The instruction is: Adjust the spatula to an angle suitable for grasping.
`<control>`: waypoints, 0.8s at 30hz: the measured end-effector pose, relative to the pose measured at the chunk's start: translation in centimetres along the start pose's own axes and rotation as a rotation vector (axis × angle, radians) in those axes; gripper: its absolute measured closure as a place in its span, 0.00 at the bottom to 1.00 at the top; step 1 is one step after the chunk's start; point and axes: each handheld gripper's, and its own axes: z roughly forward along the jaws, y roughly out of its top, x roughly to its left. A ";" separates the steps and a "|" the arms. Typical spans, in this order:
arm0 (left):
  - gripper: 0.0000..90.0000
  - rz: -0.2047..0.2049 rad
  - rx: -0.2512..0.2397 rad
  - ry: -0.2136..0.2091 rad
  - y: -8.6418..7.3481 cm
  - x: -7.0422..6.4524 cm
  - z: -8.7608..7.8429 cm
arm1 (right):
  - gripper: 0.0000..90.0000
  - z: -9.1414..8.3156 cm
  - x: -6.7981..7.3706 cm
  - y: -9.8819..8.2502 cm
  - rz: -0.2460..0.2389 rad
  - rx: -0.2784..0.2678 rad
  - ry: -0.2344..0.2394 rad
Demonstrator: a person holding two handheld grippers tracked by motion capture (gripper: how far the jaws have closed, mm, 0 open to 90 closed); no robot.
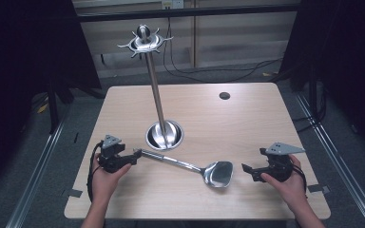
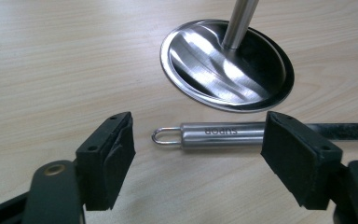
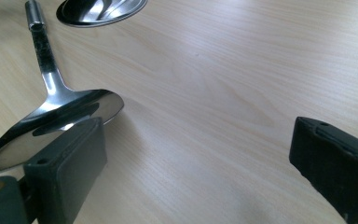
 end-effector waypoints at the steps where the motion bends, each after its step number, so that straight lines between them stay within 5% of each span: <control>1: 0.31 0.000 0.001 0.000 0.1 0.0 0.1 | 0.04 -0.1 -0.1 -0.1 0.000 0.004 0.000; 9: 0.58 0.002 0.027 0.017 0.1 0.8 0.3 | 0.04 -0.5 -0.3 -0.2 0.014 -0.003 -0.012; 12: 0.84 0.007 0.044 0.043 0.1 1.3 0.4 | 0.04 -0.5 -0.4 -0.3 0.018 -0.001 -0.009; 15: 0.96 0.012 0.065 0.054 0.1 1.9 0.5 | 0.04 -0.8 -0.3 -0.4 0.017 -0.003 -0.014; 17: 1.00 -0.013 0.052 0.041 0.0 2.0 0.8 | 0.04 -0.9 -0.4 -0.5 0.016 -0.005 -0.017; 24: 1.00 0.015 0.064 0.028 0.3 1.2 2.2 | 0.04 -1.2 -0.4 -0.8 0.023 0.000 -0.020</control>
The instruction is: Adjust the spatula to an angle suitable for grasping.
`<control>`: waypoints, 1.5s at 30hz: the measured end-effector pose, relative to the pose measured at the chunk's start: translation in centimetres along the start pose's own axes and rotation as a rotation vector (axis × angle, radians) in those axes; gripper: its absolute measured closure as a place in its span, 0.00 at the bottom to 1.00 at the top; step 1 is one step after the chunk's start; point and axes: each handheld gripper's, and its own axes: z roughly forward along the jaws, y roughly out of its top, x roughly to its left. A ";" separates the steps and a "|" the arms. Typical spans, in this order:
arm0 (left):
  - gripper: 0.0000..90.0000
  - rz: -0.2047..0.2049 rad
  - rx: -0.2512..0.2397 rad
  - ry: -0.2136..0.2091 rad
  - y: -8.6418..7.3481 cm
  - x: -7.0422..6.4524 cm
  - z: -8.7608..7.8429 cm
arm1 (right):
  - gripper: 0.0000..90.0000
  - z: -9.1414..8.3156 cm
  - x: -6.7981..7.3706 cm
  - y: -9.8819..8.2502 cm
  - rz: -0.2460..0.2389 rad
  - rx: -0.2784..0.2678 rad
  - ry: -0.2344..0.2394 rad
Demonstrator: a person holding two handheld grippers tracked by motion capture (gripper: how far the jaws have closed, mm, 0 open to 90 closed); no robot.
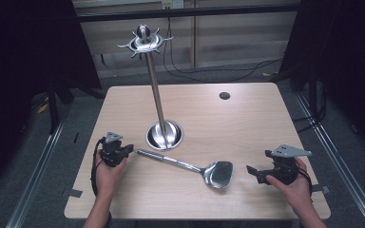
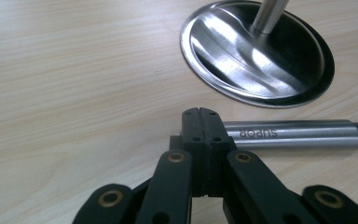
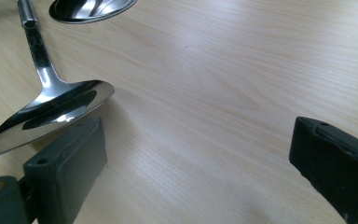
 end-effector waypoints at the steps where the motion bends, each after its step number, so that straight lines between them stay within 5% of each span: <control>1: 1.00 0.005 0.002 -0.002 0.0 0.0 0.2 | 0.04 -0.3 0.0 -0.1 0.004 -0.003 -0.006; 8: 1.00 0.006 0.021 -0.017 0.3 -0.2 1.5 | 0.04 -1.2 -0.3 -0.8 0.016 -0.001 -0.024; 17: 1.00 -0.045 0.048 -0.014 0.6 -0.2 2.0 | 0.04 -2.4 -0.5 -1.5 0.039 -0.005 -0.048; 34: 1.00 -0.023 0.069 -0.033 0.1 0.0 2.3 | 0.04 -2.0 -0.2 -1.3 0.022 -0.005 -0.043; 45: 1.00 -0.029 0.083 -0.090 0.3 -2.4 2.7 | 0.04 -2.5 -0.6 -1.1 0.027 -0.014 -0.051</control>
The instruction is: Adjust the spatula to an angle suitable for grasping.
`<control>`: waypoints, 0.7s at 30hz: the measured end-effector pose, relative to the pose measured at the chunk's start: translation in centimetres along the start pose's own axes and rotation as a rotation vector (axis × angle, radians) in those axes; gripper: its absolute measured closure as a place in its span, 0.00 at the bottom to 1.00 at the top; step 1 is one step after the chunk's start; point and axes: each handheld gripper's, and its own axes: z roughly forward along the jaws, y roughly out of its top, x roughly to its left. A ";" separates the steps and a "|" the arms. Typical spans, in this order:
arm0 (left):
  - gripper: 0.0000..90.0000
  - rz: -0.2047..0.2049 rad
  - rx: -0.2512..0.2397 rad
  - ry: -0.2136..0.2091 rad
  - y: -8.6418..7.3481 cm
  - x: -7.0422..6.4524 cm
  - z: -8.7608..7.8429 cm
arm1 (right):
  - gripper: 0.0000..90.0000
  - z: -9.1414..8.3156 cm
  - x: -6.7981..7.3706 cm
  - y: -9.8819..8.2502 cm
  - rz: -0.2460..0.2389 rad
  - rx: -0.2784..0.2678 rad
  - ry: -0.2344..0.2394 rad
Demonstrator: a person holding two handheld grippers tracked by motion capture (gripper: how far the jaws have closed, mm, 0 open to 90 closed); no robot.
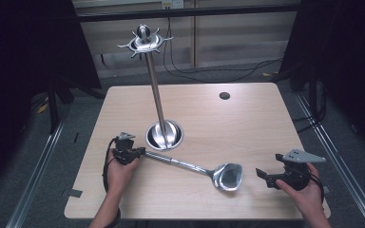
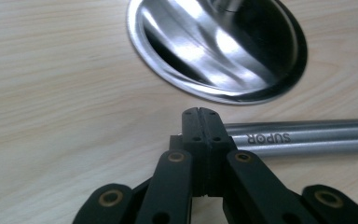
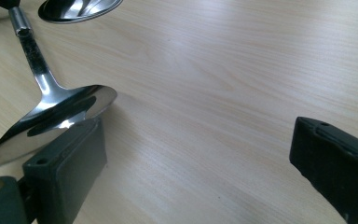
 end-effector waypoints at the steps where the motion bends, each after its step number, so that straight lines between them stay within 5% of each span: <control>1: 1.00 0.000 0.000 0.000 0.0 0.0 0.0 | 0.04 0.0 0.0 0.0 0.000 0.000 0.000; 8: 1.00 -0.007 0.005 -0.059 0.2 -2.2 0.9 | 0.04 -0.2 0.0 0.4 0.001 -0.010 0.012; 13: 1.00 0.044 0.018 -0.063 0.5 -3.9 1.4 | 0.04 -0.1 0.1 0.4 0.006 -0.008 0.017; 17: 1.00 0.024 0.005 -0.066 0.5 -4.8 1.7 | 0.04 0.0 0.1 0.6 0.007 -0.006 0.018; 20: 1.00 0.046 0.029 -0.071 0.6 -5.1 1.7 | 0.04 0.1 0.3 0.7 0.004 -0.010 0.019; 21: 1.00 0.021 0.013 -0.065 0.6 -5.5 1.8 | 0.04 0.1 0.3 0.8 0.003 -0.011 0.022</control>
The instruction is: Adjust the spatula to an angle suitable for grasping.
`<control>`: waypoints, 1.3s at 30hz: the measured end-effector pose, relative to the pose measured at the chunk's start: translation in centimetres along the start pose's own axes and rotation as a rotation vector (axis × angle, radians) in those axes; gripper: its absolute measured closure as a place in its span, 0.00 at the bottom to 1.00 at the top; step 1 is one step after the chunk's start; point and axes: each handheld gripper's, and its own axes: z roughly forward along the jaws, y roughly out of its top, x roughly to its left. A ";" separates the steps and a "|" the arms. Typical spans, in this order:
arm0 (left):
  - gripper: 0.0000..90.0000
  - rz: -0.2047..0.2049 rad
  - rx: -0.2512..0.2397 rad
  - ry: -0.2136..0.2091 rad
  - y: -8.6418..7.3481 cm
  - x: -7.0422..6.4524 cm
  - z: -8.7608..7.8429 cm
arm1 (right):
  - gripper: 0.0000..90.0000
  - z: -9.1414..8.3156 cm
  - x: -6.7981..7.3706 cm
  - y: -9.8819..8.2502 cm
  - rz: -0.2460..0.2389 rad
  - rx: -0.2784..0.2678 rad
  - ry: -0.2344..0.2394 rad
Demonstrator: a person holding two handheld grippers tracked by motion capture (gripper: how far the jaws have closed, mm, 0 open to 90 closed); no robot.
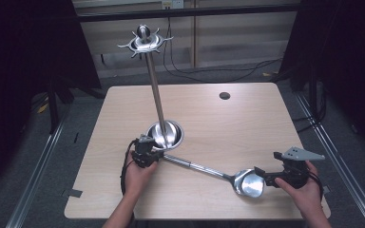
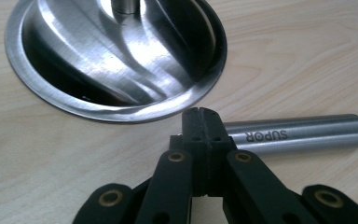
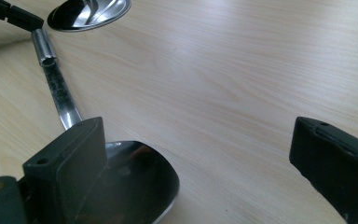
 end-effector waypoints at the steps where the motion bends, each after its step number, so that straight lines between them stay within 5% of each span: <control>1: 1.00 0.004 0.003 -0.007 0.0 -0.3 0.1 | 0.04 0.1 0.1 0.1 -0.003 0.002 0.003; 14: 1.00 0.055 0.017 -0.048 0.1 -2.9 0.9 | 0.04 0.4 0.4 0.9 -0.009 0.017 0.023; 22: 0.96 0.049 0.006 -0.060 0.1 -2.9 0.9 | 0.04 1.2 1.6 2.0 -0.045 0.044 0.084; 35: 0.60 0.064 -0.066 -0.021 0.1 -1.8 -0.5 | 0.05 4.2 4.0 3.2 -0.134 0.141 0.156; 39: 0.49 0.075 -0.087 0.003 -0.2 -1.4 -1.0 | 0.08 4.8 4.1 3.5 -0.124 0.171 0.181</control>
